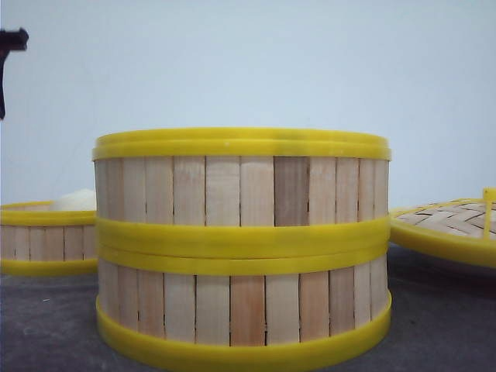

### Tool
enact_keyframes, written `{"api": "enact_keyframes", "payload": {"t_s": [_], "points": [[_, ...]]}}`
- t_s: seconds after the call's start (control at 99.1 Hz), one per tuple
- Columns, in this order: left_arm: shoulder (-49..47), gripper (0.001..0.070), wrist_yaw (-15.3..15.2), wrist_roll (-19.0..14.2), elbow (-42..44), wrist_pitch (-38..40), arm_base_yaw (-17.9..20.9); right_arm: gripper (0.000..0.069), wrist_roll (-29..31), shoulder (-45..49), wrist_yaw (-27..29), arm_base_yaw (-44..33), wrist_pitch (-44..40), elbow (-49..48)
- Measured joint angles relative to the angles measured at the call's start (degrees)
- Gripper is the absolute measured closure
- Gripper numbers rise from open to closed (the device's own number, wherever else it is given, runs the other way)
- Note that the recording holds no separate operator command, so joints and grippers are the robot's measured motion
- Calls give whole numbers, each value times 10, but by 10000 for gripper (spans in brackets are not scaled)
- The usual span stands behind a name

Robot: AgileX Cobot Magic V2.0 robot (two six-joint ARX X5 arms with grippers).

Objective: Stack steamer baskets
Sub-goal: 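Grasp the rim of the one-bun steamer basket with the left gripper and lift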

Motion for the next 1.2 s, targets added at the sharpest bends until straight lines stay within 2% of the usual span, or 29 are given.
{"api": "enact_keyframes", "payload": {"t_s": [0.141,0.474,0.767,0.818,0.939,0.989,1.07,1.201], "points": [[70,319,24,-11,38,-33,11,392,0,0,0,0,0,0],[185,319,25,-24,57,-45,11,392,0,0,0,0,2,0],[233,331,24,-31,57,-39,11,392,0,0,0,0,5,0],[235,368,24,-35,58,-38,11,392,0,0,2,0,5,0],[238,550,29,-43,58,-32,11,392,0,0,2,0,5,0],[238,603,31,-45,59,-31,10,392,0,0,2,0,5,0],[238,635,31,-52,61,-31,10,392,0,0,2,0,6,0],[241,644,31,-60,62,-32,11,392,0,1,2,0,7,0]]}}
